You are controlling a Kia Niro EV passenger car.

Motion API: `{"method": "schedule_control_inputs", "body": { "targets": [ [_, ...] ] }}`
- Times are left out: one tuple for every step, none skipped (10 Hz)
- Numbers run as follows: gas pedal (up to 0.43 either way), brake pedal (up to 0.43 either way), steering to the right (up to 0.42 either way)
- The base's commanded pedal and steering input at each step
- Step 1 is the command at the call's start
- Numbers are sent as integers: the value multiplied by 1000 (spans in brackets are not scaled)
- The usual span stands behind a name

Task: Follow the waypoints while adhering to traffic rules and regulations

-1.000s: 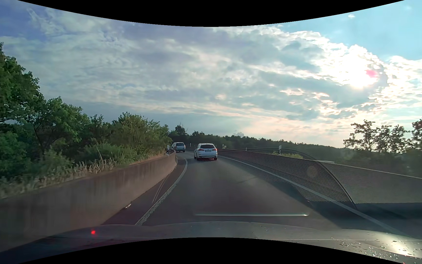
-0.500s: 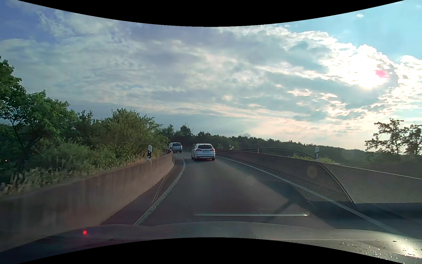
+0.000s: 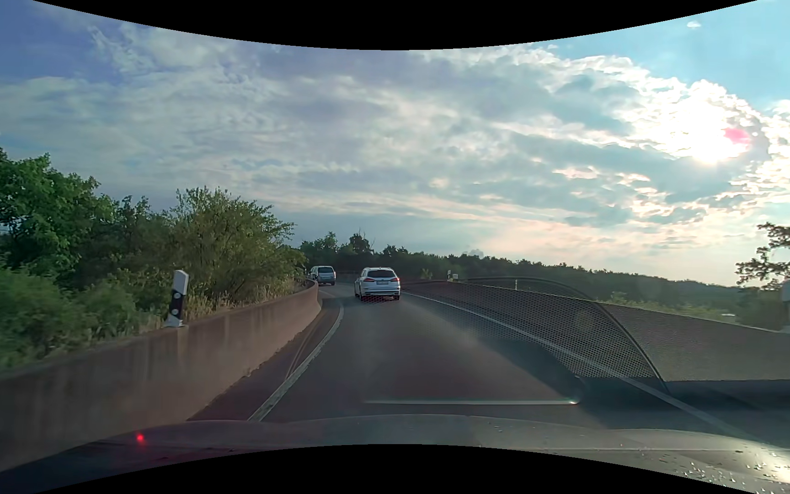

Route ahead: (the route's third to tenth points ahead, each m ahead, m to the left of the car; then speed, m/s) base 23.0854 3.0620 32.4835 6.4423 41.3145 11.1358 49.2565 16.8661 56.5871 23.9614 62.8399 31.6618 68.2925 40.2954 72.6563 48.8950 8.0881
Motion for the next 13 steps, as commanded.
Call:
{"method": "schedule_control_inputs", "body": {
  "targets": [
    [20,0,-46],
    [20,0,-46],
    [20,0,-47],
    [20,0,-47],
    [20,0,-47],
    [20,0,-48],
    [20,0,-48],
    [20,0,-49],
    [20,0,-49],
    [20,0,-50],
    [20,0,-51],
    [20,0,-51],
    [28,0,-52]
  ]
}}
